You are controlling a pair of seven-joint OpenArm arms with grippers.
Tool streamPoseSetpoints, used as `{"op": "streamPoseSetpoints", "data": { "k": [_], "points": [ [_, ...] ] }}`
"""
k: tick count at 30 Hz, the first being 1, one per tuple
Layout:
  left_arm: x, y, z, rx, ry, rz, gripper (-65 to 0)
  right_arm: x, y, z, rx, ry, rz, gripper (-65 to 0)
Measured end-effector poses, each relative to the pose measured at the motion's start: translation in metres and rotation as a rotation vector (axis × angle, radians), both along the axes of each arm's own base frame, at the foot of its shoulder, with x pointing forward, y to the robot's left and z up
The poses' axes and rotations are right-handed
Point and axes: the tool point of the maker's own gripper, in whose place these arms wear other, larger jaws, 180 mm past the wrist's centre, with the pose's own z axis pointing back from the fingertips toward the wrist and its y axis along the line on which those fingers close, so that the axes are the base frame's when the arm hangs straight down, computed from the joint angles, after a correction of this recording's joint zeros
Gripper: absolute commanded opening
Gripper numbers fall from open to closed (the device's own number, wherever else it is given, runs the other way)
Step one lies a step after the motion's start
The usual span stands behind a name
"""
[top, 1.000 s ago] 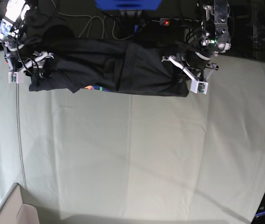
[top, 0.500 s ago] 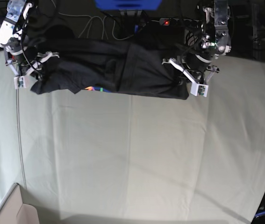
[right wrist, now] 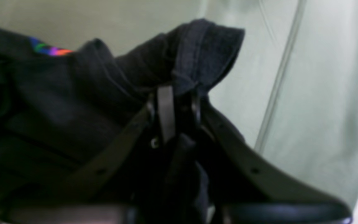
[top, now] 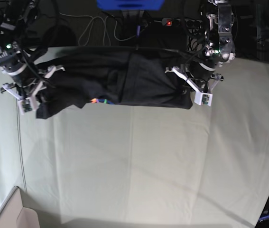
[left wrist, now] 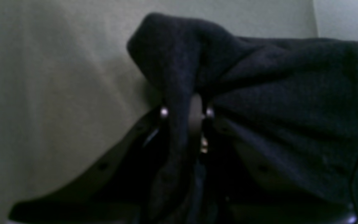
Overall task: Layout the t-shirt on the table in an organized manner, then fold the t-shirt properly
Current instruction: 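Lift the strip's end with the right gripper and fold it toward the left gripper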
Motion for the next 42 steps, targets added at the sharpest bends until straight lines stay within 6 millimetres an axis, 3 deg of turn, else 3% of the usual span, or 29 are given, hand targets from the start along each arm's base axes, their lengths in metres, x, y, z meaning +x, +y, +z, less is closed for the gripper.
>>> {"op": "streamPoseSetpoints", "data": {
  "k": [5,11,20,26,32,37,42],
  "points": [
    [0.005,0.0,0.003,0.0,-0.011,0.002,-65.0,0.004,0.026,0.002,-0.004,0.011,0.084,-65.0],
    [0.001,0.002,0.001,0.003,-0.004,0.003,-65.0,-0.002,0.095,0.002,0.06,0.019,0.256,-65.0],
    [-0.004,0.004,-0.001,0.007,0.005,0.004,-64.5,0.0,0.221,0.036,0.195,-0.085,0.58,-65.0],
    [-0.004,0.002,-0.001,0.005,0.006,0.004,-64.5,-0.004,0.28,0.045,0.24,-0.107,0.744,-65.0],
    [-0.004,0.002,-0.001,0.004,0.005,0.003,-62.5,-0.005,0.287,0.015,0.228,-0.018,0.756,-65.0],
    [-0.004,0.002,0.001,0.006,0.001,0.001,-52.2,0.005,0.289,0.024,0.245,-0.069,0.757,-65.0],
    [-0.002,0.003,0.023,0.021,-0.057,-0.007,-51.1,0.003,0.28,0.016,0.216,-0.048,0.756,-65.0]
  ]
}}
